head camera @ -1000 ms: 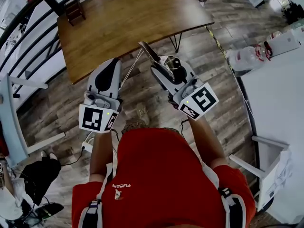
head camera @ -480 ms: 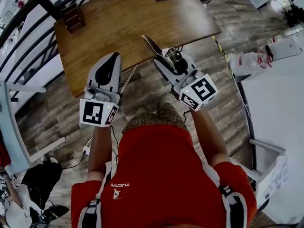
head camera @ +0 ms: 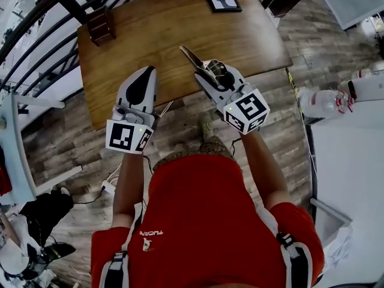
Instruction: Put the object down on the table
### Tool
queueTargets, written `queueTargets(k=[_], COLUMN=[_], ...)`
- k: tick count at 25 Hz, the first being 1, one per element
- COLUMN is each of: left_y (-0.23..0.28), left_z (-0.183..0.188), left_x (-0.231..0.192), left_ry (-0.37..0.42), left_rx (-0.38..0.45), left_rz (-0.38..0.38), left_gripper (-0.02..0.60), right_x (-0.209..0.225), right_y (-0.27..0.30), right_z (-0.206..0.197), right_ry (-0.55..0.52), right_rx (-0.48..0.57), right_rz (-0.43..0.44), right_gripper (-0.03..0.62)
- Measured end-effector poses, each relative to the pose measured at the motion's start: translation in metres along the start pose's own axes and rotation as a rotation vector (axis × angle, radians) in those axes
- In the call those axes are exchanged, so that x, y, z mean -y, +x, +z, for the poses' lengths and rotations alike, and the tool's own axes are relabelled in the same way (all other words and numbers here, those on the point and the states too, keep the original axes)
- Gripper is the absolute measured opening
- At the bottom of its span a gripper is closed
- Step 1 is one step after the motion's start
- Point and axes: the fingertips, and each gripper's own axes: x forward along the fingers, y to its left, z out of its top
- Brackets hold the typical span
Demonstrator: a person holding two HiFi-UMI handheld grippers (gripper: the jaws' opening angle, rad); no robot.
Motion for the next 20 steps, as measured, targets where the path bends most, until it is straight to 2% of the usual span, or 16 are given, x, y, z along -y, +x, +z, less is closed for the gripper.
queueTargets(k=[11, 16, 20], left_y=[0.076, 0.095, 0.103], left_z=[-0.044, -0.063, -0.083], left_x=[-0.028, -0.037, -0.045], left_ry=[-0.001, 0.005, -0.005], left_rx=[-0.032, -0.05, -0.08], left_rz=[0.187, 0.26, 0.284], left_gripper=[0.009, 0.009, 0.009], right_x=[0.1, 0.128, 0.136], right_y=[0.063, 0.084, 0.099], right_z=[-0.068, -0.104, -0.133], right_ry=[0.01, 0.013, 0.013], right_rx=[-0.208, -0.322, -0.398], right_rz=[0.118, 0.156, 0.165], right_gripper=[0.153, 0.153, 0.153])
